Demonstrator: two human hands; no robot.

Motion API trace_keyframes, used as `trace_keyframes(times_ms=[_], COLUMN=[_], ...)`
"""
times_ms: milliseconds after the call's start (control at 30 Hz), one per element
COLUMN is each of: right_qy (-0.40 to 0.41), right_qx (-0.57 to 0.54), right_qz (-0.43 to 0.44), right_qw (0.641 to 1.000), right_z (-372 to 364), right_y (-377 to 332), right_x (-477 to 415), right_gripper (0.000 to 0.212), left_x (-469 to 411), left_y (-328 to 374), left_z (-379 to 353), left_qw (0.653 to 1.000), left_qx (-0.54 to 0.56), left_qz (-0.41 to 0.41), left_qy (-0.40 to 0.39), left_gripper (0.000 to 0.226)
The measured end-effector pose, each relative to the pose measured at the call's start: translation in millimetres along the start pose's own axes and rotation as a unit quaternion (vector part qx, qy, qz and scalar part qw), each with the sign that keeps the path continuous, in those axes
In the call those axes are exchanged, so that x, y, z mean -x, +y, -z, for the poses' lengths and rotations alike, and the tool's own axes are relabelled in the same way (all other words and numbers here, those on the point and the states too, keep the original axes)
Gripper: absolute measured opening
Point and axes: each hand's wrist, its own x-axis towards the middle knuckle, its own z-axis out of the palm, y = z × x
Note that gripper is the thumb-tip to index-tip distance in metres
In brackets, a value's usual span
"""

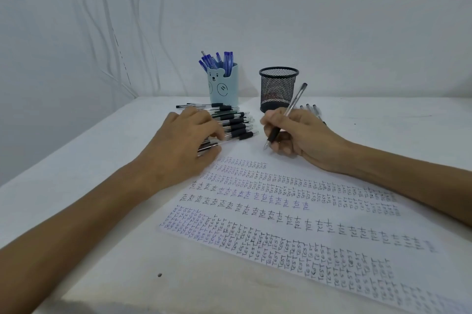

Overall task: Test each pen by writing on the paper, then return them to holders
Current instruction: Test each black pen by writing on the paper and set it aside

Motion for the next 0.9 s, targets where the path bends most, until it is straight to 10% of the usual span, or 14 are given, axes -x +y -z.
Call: trace_keyframes(times_ms=[400, 667, 900], right_qy=[0.065, 0.115, 0.119], right_qx=[-0.091, 0.358, 0.522], right_qz=[-0.012, -0.035, -0.072], right_qw=[0.994, 0.926, 0.841], right_z=[0, 51, 78], right_y=[-11, -27, -15], right_x=[2, -22, -44], right_gripper=[0.032, 0.052, 0.049], left_x=[-2, -2, -2], left_y=[9, 10, 16], left_z=[5, 10, 12], left_qw=[1.000, 1.000, 1.000], left_qx=[-0.017, 0.018, 0.007], left_qz=[-0.009, 0.022, 0.009], left_qy=[0.022, -0.012, -0.010], left_gripper=[0.008, 0.012, 0.012])
